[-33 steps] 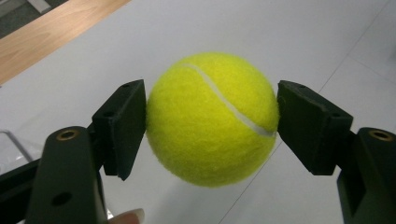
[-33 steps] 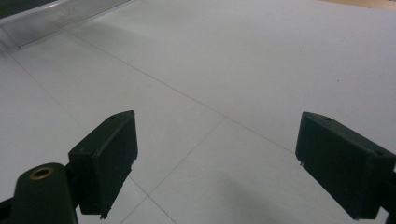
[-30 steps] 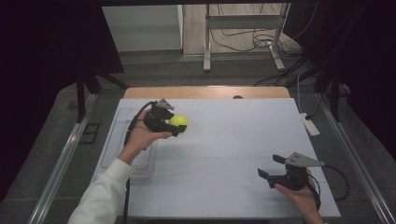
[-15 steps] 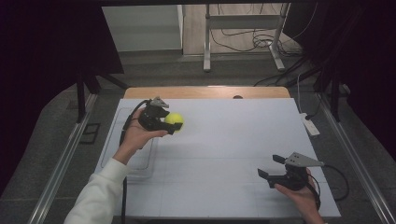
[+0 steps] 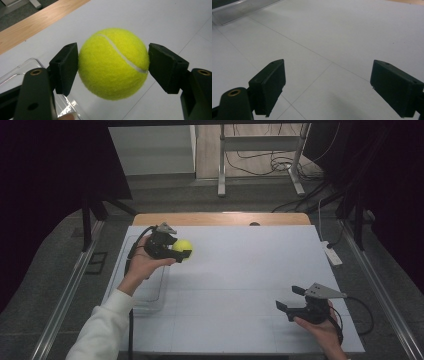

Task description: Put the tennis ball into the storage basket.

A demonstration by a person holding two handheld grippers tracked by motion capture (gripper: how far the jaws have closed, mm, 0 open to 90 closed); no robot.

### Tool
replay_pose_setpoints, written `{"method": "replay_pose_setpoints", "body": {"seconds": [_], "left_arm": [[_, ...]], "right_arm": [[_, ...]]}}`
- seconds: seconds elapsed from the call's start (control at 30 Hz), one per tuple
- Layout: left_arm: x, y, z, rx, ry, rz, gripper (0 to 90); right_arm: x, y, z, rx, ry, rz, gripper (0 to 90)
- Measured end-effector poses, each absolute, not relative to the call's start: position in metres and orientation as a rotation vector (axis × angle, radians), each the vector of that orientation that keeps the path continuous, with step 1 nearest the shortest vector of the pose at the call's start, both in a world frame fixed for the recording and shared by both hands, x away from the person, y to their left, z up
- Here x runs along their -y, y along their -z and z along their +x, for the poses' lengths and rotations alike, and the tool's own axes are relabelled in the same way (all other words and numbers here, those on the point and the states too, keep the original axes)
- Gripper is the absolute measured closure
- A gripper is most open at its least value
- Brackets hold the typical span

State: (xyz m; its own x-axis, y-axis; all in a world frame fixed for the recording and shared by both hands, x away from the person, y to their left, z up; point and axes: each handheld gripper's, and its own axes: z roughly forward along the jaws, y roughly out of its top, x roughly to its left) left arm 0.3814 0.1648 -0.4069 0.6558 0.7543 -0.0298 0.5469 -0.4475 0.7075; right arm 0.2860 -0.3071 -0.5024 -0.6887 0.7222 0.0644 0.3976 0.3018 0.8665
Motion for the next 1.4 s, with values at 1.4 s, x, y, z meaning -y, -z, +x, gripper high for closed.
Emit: {"method": "replay_pose_setpoints", "body": {"seconds": [1.4], "left_arm": [[-0.196,0.402,0.377,-1.076,-0.424,2.119,27.5]], "right_arm": [[0.307,0.503,0.286,-2.238,-1.337,1.01,12.7]]}}
